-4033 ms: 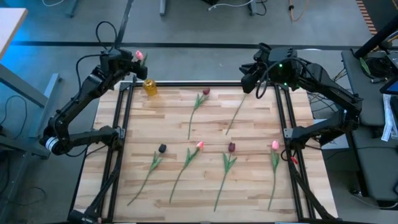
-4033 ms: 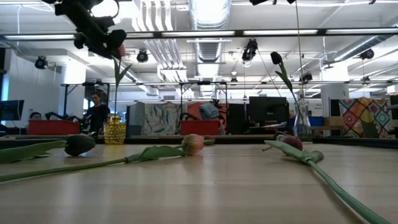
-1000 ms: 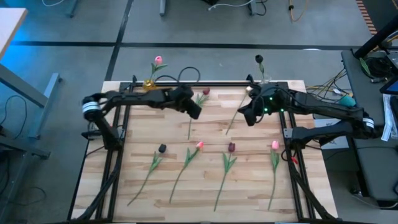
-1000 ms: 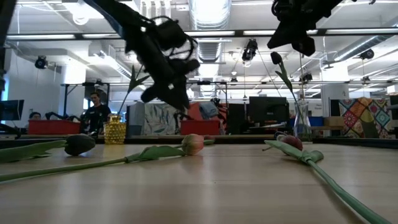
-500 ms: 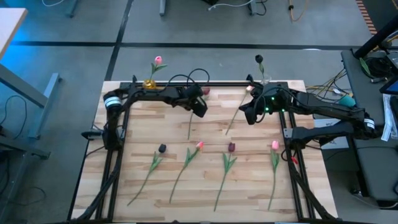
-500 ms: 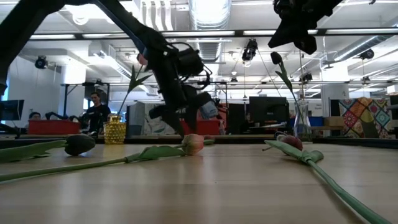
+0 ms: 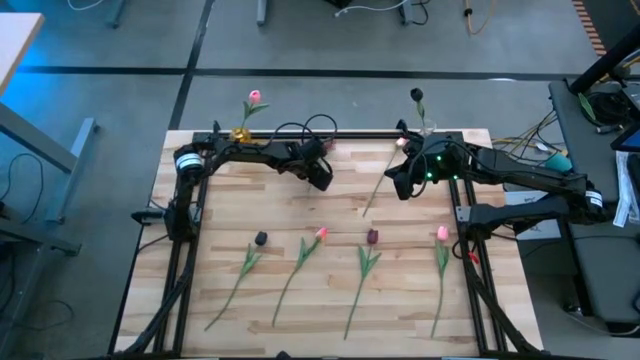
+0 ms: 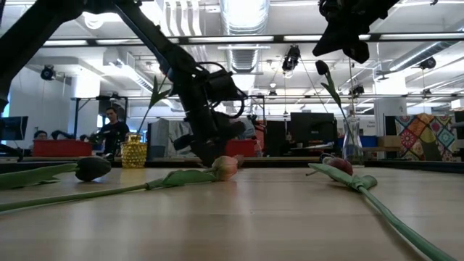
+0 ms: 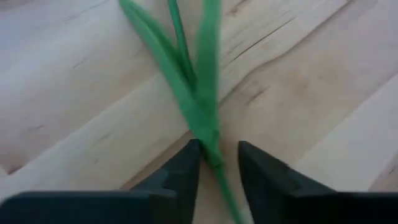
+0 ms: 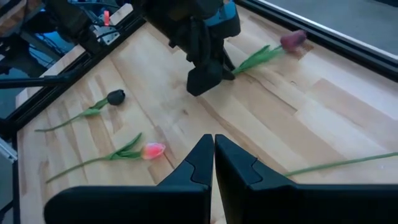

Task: Sort flowers into vase by color
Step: Insert the top dark red tulip into the transparent vase

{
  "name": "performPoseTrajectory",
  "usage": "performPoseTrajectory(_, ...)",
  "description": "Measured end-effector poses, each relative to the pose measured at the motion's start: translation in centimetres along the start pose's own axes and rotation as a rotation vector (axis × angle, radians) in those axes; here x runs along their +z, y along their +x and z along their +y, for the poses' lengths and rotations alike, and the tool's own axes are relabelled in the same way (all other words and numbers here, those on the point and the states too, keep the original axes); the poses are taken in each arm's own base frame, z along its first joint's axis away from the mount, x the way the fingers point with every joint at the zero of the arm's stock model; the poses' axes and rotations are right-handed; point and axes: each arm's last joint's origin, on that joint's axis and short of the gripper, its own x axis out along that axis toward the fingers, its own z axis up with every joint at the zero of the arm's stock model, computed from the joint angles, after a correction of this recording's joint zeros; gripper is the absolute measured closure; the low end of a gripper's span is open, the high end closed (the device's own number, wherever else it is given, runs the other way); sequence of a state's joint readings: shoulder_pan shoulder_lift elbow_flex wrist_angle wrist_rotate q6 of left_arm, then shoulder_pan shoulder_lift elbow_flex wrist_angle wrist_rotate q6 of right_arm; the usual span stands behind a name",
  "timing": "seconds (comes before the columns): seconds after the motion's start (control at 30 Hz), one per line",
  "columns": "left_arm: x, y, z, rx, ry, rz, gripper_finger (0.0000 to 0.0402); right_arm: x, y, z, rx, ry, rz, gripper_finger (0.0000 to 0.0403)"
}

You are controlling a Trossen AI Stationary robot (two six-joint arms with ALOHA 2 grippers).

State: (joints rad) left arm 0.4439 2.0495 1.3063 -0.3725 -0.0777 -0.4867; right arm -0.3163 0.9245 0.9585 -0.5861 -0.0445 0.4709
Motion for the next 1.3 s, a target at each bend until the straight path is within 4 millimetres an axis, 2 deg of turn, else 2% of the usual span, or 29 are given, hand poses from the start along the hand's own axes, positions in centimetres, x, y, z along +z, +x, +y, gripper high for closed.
performPoseTrajectory(0.17,-0.1,-0.3,0.2,0.001,0.049,0.001,0.0390,0.0,0.0,0.0,-0.001,0.000,-0.002,0.0394)
performPoseTrajectory(0.3,0.0,-1.7,0.0,-0.040,0.072,0.003,0.0393,0.1,0.0,0.1,0.003,-0.001,-0.011,0.0394)
performPoseTrajectory(0.5,1.4,-6.8,-1.1,-0.163,0.112,-0.143,0.0400,0.7,0.2,0.3,0.025,-0.003,-0.067,0.0392)
performPoseTrajectory(0.6,2.0,-9.8,-1.6,-0.299,0.146,-0.264,0.0401,1.1,0.4,0.7,0.043,-0.008,-0.125,0.0380)
performPoseTrajectory(0.87,2.5,-17.7,-1.4,-0.720,0.151,-0.674,0.0401,3.9,1.0,2.8,0.229,-0.041,-0.418,0.0302)
performPoseTrajectory(0.97,2.5,-20.0,-1.3,-0.826,0.160,-0.776,0.0401,4.9,1.5,3.2,0.276,-0.042,-0.510,0.0274)
performPoseTrajectory(1.13,2.4,-22.4,-1.4,-0.909,0.197,-0.850,0.0401,6.4,2.6,3.9,0.286,-0.035,-0.594,0.0244)
performPoseTrajectory(1.3,2.7,-23.5,-1.7,-0.955,0.240,-0.865,0.0402,8.5,3.4,5.0,0.287,-0.047,-0.617,0.0230)
